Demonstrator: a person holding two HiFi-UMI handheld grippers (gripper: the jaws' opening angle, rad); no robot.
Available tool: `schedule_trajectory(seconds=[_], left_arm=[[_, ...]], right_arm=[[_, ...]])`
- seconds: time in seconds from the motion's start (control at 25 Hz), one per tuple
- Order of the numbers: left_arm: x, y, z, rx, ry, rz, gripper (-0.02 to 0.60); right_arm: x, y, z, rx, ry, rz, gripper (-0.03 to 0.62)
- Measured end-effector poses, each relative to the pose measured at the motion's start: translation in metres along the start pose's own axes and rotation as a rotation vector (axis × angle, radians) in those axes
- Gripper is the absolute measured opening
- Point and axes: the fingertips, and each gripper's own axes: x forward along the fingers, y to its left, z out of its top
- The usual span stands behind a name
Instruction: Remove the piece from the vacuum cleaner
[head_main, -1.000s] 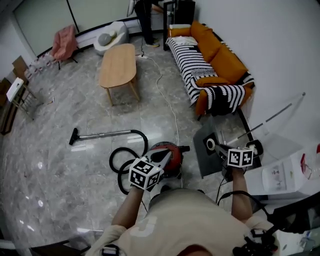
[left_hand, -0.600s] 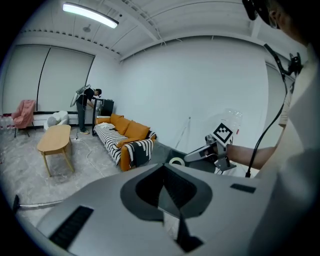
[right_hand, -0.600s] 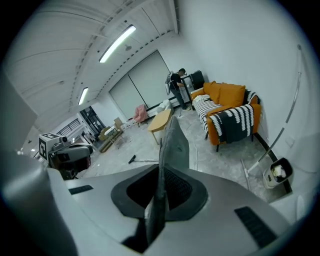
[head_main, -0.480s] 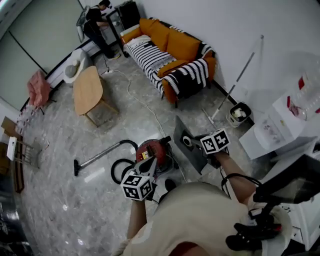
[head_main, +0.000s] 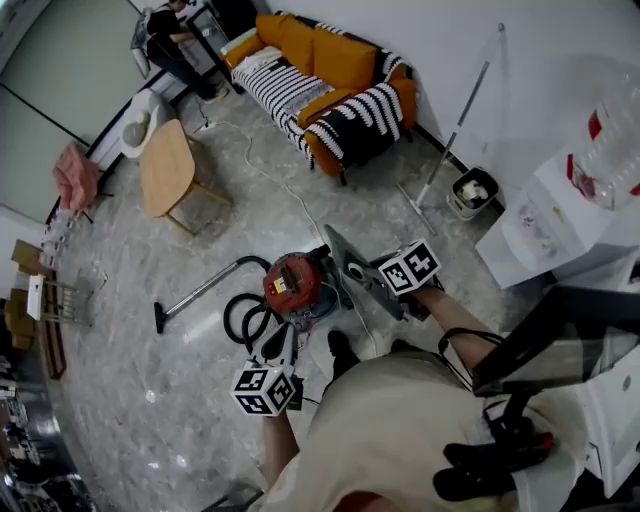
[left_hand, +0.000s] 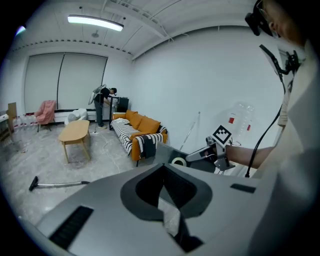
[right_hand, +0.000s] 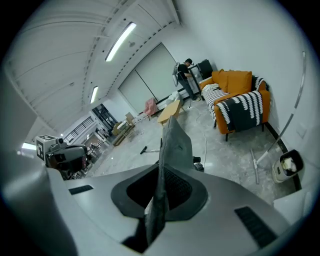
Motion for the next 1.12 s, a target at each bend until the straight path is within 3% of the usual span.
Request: schedule_trajectory(seconds=[0.24,0.44,0.72,1.12], left_arm=[[-0.027,0.005,-0.021,-0.057,0.041,0.089,0.005],[-0.035,0.011,-0.016,-0.039,0.023,0.091,0.005],[-0.081,0.044,-0.038,-0.043,-0.003,0.072,0.005],[-0.186,0.118,-0.094,-0.114,-0.048,0.039,0.005]], right_arm=[[0.022,0.019,-0.005,-0.028,0.040,0.069,0.028],[0.034,0.037,-0.005,-0.023,0.039,0.107,0.028],[0.056,0.086,-0.012,-0.073,0.038,0.064,0.028],[0.092,0.186,-0.038,-0.091,0.004,-0.012,0.028]])
